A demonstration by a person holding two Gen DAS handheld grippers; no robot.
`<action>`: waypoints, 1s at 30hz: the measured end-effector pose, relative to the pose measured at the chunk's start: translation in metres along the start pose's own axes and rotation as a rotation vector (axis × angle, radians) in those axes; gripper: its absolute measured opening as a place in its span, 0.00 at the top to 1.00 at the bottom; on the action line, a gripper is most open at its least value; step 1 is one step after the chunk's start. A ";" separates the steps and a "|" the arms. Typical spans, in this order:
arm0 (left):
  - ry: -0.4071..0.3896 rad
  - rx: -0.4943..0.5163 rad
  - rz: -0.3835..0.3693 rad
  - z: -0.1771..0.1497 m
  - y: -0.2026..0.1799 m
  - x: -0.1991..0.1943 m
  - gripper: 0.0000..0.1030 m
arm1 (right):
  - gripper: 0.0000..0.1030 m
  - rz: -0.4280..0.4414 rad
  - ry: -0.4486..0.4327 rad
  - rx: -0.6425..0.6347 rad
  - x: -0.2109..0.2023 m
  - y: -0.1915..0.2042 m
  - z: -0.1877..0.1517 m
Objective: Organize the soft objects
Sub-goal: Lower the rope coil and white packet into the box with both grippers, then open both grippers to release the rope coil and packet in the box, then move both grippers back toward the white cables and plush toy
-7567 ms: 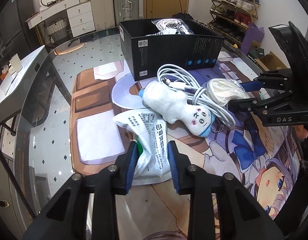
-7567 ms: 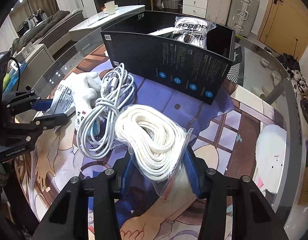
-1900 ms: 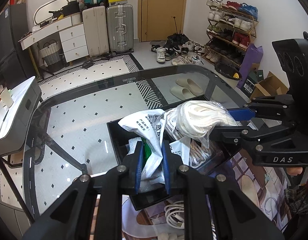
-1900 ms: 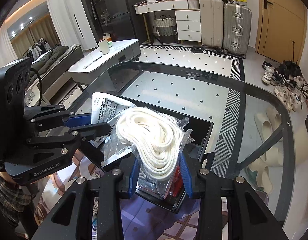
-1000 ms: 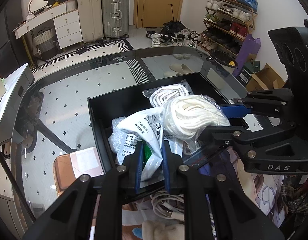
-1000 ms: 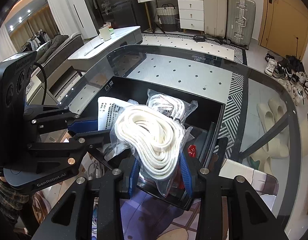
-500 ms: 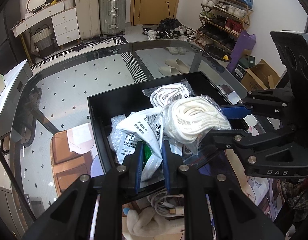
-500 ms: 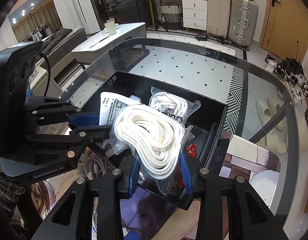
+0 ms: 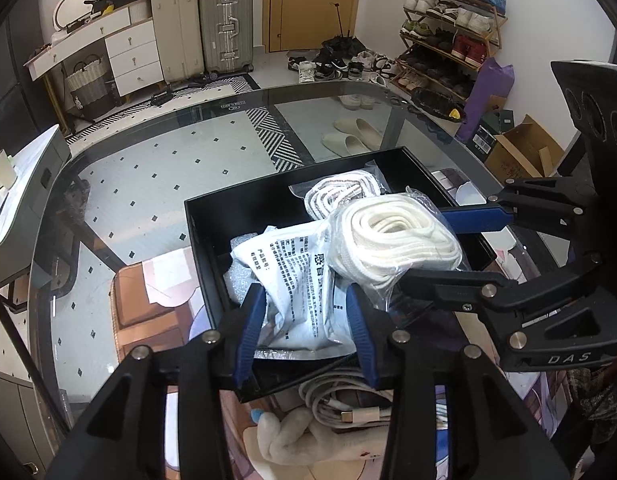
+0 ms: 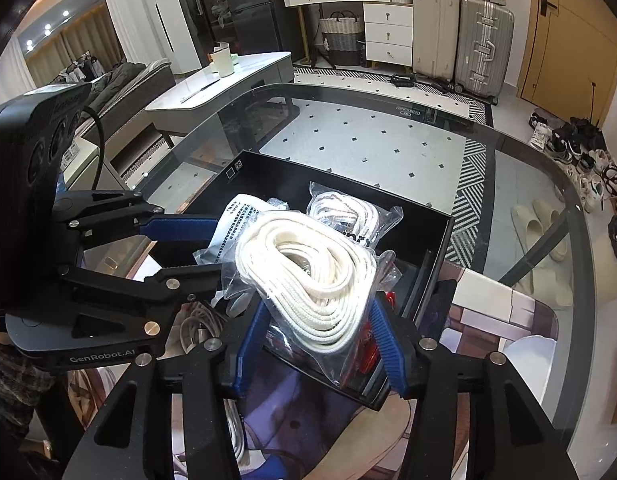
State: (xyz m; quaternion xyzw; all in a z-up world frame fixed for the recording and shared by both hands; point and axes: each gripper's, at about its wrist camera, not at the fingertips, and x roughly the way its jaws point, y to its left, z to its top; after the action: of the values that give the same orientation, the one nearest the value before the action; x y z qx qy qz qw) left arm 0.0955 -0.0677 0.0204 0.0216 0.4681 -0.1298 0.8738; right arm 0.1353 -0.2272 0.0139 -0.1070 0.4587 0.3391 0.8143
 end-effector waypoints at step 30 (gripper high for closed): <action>-0.052 -0.080 0.037 -0.043 0.005 -0.054 0.06 | 0.10 0.057 -0.094 -0.050 -0.063 0.040 -0.054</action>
State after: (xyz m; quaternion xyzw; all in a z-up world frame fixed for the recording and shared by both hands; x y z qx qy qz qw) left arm 0.0331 -0.0446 0.0402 -0.0083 0.4495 -0.0953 0.8882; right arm 0.0514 -0.2522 0.0409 -0.0982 0.4141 0.3782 0.8221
